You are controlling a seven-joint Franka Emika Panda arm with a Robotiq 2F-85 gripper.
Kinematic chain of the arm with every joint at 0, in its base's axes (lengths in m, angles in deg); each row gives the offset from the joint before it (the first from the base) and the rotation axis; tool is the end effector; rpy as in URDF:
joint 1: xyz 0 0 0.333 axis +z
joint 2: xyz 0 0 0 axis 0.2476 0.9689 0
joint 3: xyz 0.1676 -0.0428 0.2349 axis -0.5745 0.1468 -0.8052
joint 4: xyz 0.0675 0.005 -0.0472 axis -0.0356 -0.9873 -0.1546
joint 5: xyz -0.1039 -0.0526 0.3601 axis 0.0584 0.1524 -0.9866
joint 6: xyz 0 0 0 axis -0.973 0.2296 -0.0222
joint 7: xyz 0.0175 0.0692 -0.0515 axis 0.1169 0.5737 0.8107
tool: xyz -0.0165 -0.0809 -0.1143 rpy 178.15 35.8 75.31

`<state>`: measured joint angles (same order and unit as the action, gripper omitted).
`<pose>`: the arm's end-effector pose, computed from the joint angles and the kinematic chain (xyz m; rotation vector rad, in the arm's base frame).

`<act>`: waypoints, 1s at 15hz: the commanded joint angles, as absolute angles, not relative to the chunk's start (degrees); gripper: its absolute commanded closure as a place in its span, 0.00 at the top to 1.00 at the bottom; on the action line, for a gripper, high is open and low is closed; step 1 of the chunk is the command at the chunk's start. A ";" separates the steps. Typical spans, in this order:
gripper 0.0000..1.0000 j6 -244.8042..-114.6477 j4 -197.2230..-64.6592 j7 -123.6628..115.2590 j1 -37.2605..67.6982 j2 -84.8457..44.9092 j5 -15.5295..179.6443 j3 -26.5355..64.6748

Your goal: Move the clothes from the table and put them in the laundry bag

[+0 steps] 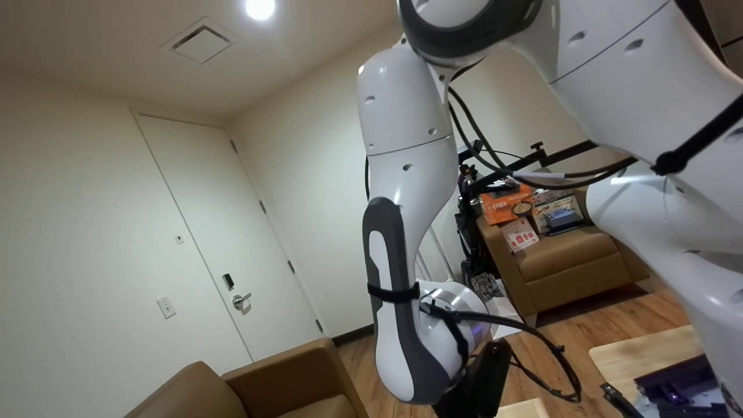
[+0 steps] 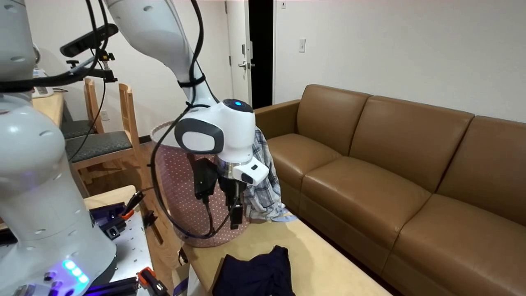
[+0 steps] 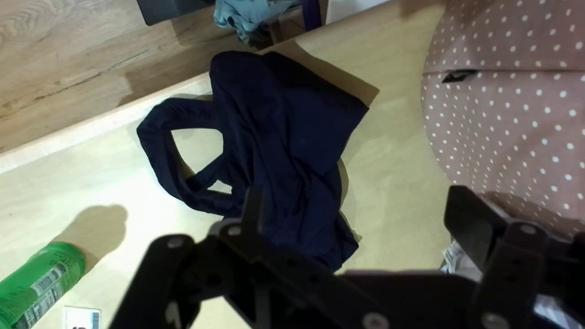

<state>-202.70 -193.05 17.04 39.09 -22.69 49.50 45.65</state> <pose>0.3641 -0.0728 0.1114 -3.0390 0.4572 0.1695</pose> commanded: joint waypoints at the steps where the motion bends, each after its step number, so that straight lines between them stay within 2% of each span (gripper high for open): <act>1: 1.00 -203.24 -192.81 11.63 27.78 -23.40 57.20 35.90; 6: 1.00 -201.81 -190.47 10.07 27.28 -21.35 60.17 35.51; 11: 1.00 -203.67 -185.00 7.23 18.02 -11.21 75.25 28.36; 15: 1.00 -206.00 -179.92 5.61 16.63 -0.61 83.54 28.25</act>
<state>-204.07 -184.63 7.73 18.06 -9.34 78.48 29.23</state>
